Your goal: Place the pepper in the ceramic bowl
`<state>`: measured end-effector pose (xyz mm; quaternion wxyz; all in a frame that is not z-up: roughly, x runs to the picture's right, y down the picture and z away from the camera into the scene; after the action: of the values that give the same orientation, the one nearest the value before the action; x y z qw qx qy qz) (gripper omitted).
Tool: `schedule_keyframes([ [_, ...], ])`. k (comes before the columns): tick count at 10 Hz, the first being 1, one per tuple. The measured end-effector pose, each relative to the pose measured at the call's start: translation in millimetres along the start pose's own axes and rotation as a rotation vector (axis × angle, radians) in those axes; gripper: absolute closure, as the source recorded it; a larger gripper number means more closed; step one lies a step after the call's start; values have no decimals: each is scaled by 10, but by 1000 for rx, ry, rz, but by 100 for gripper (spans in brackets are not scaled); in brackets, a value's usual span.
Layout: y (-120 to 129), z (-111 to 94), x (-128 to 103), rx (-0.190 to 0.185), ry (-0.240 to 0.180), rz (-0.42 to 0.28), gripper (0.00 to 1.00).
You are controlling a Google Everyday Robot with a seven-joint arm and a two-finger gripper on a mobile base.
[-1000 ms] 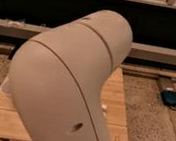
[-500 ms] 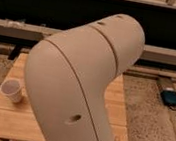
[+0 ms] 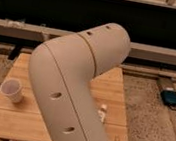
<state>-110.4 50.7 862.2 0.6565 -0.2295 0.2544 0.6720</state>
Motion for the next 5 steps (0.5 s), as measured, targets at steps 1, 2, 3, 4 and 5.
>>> schedule_keyframes([
  [1,-27,35,-33,8,3,5,32],
  [2,-68,72,-26,14,9,12,31],
  [3,-86,96,-10,17,10,18,31],
  [4,-93,109,1,19,9,22,31],
  [5,-123,113,6,21,7,28,31],
])
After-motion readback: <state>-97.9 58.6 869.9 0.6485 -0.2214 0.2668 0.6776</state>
